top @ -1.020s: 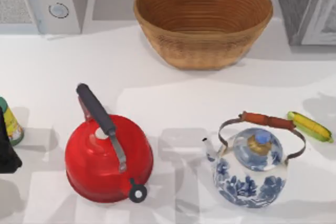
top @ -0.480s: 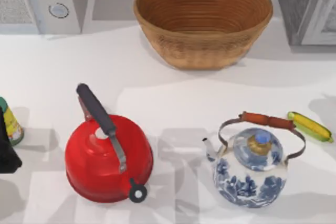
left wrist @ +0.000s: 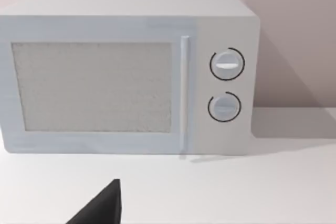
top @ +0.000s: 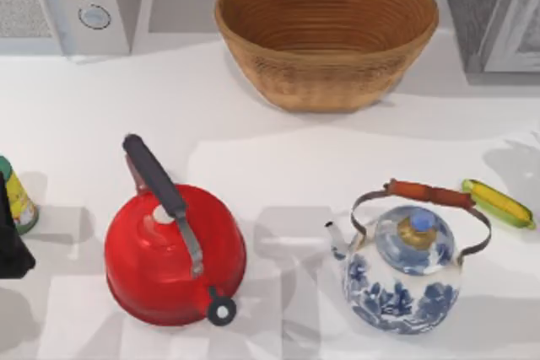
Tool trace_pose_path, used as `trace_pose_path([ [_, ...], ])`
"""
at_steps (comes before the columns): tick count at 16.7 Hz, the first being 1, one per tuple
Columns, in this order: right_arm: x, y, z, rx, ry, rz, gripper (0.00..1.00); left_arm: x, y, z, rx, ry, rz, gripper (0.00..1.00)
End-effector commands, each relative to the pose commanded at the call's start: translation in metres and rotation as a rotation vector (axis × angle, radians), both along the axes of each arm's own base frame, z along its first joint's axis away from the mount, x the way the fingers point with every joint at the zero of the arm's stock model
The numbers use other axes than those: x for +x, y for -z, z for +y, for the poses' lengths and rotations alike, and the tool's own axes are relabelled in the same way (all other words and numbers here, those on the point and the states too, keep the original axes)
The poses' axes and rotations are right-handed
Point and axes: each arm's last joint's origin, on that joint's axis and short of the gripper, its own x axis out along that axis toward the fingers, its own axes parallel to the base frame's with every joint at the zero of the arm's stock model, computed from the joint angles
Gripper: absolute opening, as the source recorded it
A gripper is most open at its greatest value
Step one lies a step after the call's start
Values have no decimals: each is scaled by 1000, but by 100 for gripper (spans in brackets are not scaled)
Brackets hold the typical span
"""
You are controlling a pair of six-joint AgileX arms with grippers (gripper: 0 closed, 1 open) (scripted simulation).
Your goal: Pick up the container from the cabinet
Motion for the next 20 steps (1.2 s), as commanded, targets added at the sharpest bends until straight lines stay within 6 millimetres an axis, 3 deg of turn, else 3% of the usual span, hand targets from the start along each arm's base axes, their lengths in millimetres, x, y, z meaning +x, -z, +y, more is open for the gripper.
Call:
trace_pose_path([
  [1,0,0,0,0,0,0,0,0,0,0,0,0,0,100],
  [14,0,0,0,0,0,0,98,0,0,0,0,0,0,100],
  [20,0,0,0,0,0,0,100,0,0,0,0,0,0,100],
])
